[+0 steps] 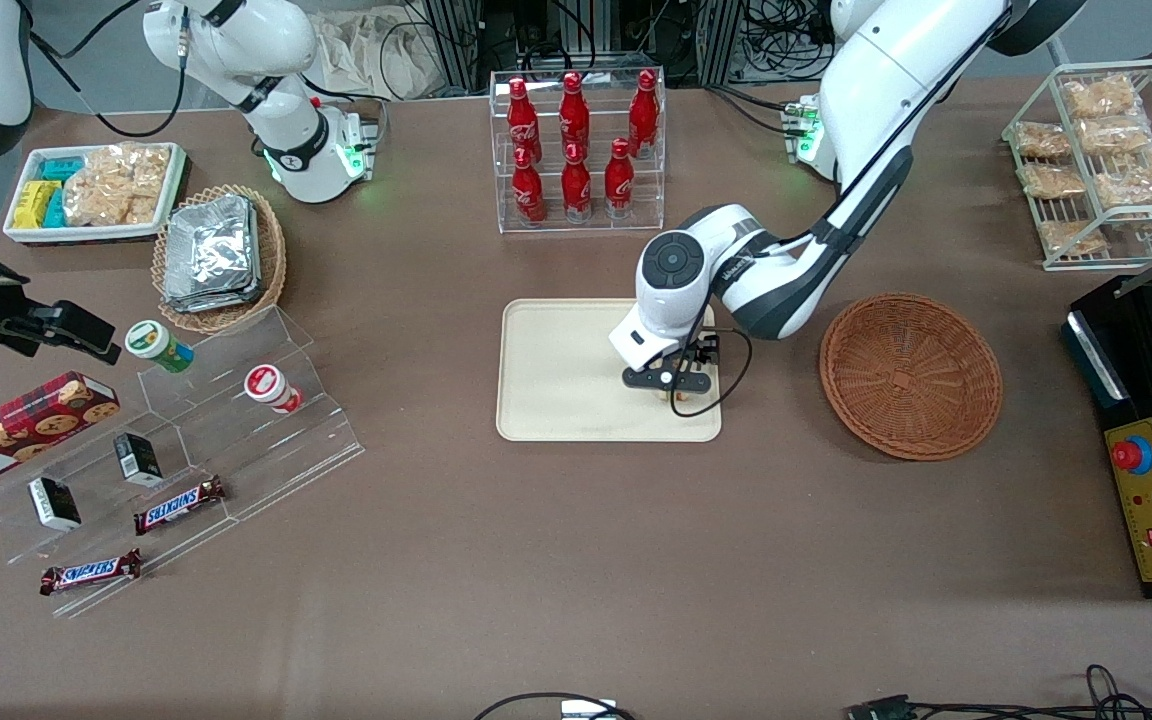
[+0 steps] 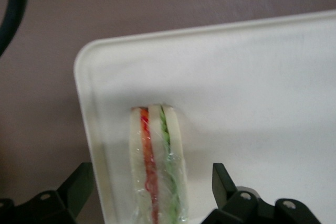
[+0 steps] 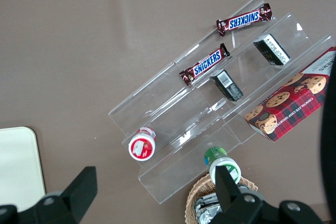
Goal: Place sandwich from basket to tray
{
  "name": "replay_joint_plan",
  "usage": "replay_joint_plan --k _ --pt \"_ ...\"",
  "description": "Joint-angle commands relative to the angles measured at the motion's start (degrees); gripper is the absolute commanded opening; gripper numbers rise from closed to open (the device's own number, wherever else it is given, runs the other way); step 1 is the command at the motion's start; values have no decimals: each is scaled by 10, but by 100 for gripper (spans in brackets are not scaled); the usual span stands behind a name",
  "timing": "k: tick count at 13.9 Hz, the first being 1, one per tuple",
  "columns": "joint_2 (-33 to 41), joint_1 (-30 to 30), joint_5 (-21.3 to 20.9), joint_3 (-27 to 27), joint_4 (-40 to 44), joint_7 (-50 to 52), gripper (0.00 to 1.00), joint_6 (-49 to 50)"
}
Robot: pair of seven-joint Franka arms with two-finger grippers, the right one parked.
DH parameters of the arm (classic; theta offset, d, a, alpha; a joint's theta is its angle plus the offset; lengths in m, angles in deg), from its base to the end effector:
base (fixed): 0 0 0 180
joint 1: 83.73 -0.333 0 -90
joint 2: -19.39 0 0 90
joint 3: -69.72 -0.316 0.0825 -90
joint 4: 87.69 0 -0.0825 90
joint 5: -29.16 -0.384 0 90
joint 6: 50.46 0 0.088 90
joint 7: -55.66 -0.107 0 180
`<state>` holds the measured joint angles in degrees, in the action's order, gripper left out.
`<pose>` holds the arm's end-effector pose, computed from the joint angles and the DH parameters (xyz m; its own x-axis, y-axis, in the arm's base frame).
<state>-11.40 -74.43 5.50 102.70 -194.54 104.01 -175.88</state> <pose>0.4855 -0.3939 0.2577 0.9935 -0.1026 -0.0497 -0.1069 -0.9899 -0.0932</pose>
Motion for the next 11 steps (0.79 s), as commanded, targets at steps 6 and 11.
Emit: replay_joint_plan --k 6,11 --pt "35 -97 38 5 55 -5 100 86" --pt "75 -139 66 5 55 -37 100 98"
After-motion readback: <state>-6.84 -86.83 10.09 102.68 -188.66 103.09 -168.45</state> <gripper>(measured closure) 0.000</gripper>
